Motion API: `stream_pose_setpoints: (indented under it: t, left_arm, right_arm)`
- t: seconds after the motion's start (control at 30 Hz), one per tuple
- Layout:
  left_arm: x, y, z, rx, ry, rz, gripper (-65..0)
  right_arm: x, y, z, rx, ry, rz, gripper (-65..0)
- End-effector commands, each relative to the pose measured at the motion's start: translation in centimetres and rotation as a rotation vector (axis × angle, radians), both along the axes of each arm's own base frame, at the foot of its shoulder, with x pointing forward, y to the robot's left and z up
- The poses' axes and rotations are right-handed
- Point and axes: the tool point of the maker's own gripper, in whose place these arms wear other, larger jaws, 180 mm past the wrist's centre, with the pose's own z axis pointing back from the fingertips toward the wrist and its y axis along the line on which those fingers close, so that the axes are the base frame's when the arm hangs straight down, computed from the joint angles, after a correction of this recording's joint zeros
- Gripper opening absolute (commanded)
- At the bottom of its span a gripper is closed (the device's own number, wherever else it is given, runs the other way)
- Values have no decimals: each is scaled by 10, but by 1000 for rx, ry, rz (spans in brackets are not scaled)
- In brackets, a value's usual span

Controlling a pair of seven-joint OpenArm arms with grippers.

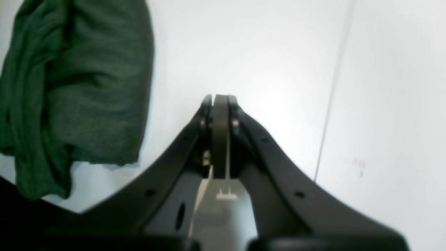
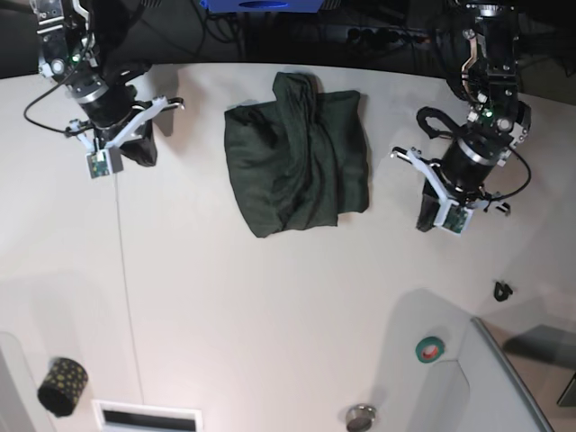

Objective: Layout the t-shirt on the table in an organized manner, then fold the t-shirt properly

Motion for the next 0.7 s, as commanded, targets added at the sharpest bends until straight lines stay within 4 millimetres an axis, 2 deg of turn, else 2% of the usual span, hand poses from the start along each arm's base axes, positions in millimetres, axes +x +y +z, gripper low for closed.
stream_pose_setpoints:
  t: [0.0, 0.07, 0.17, 0.23, 0.33, 0.37, 0.43, 0.5, 0.57, 0.67]
  left_arm:
    - [-4, 4, 10, -4, -27, -1, -650]
    - [-17, 4, 11, -13, -15, -16, -650]
    - [-34, 9, 0, 27, 37, -26, -650]
    - [-53, 10, -4, 86, 69, -44, -650]
    - [-113, 7, -14, 201, 204, -85, -650]
    - [-138, 9, -25, 220, 279, -88, -650]
    - [-182, 19, -42, 225, 417, -66, -650]
    - [-230, 23, -51, 171, 541, -26, -650]
    - [-259, 30, -45, 92, 586, 28, -650]
    - [-281, 40, -38, 8, 633, 92, -650]
  right_arm:
    - [0, -7, 8, 2, -37, -16, -650]
    - [-5, -13, 8, -1, -42, -31, -650]
    - [-18, -22, 2, -14, -14, -52, -650]
    - [-28, -29, -2, -24, 8, -66, -650]
    - [-35, -40, -4, -41, 22, -89, -650]
    - [-34, -42, -3, -44, 21, -94, -650]
    - [-34, -44, -3, -47, 20, -98, -650]
    - [-33, -44, -3, -47, 18, -98, -650]
    - [-32, -41, -3, -41, 17, -93, -650]
    - [-28, -39, -1, -36, 7, -97, -650]
